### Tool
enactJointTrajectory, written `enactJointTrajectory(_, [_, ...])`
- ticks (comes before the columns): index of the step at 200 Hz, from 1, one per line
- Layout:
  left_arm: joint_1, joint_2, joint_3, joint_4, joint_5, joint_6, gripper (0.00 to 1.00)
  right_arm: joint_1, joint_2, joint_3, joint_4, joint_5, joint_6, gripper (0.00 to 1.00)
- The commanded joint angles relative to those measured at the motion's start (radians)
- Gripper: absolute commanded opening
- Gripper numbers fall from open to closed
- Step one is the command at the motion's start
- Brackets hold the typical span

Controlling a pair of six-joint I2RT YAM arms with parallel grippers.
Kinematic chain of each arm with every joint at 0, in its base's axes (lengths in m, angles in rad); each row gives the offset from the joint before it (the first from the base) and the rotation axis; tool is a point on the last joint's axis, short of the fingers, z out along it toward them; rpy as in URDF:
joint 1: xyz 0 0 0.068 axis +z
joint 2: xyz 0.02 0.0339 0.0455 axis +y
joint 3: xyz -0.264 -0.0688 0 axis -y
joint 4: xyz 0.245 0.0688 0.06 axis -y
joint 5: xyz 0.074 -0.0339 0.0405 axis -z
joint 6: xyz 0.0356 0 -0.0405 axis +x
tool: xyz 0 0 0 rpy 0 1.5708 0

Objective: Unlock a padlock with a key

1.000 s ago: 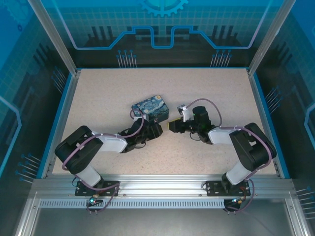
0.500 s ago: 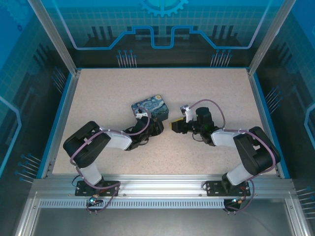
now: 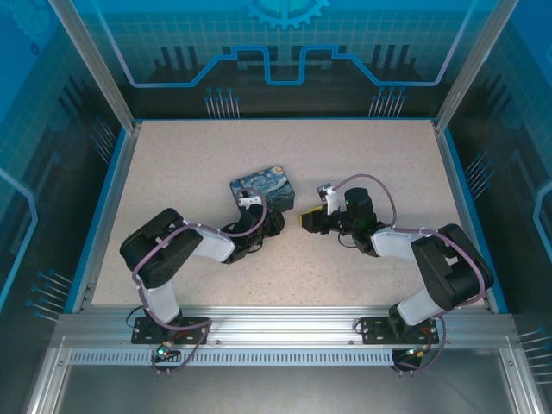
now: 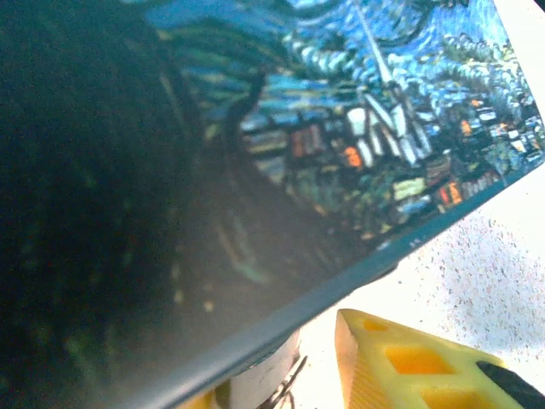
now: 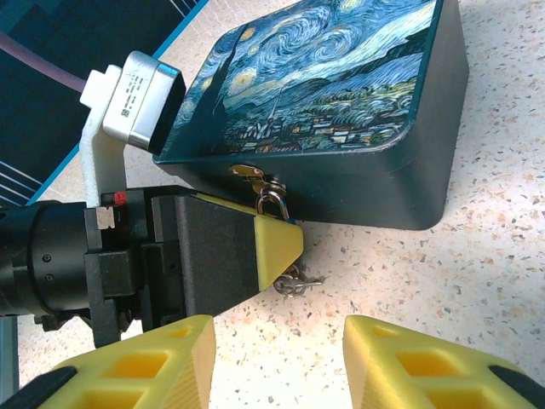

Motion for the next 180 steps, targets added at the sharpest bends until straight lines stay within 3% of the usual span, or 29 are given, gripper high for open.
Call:
enactJointTrajectory(1, [-0.003,0.006,0.013,0.032,-0.013,0.015,0.34,-0.012,-0.016,-0.011,-0.009,-0.016,-0.016,0.44])
enactJointTrajectory(58, [-0.003,-0.014,0.003,0.043,-0.006,-0.012,0.16,-0.012,-0.010,-0.006,-0.007,-0.027,-0.016,0.43])
enactJointTrajectory(117, [-0.001,-0.122,-0.017,0.012,0.003,-0.067,0.09,-0.012,-0.031,-0.024,0.009,-0.079,-0.005,0.44])
enactJointTrajectory(149, [0.011,-0.210,0.006,-0.103,0.050,-0.142,0.02,0.025,-0.150,-0.064,-0.091,0.097,-0.135,0.44])
enactJointTrajectory(180, [0.041,-0.262,0.016,-0.180,0.126,-0.219,0.00,0.207,-0.271,-0.063,-0.224,0.478,-0.347,0.44])
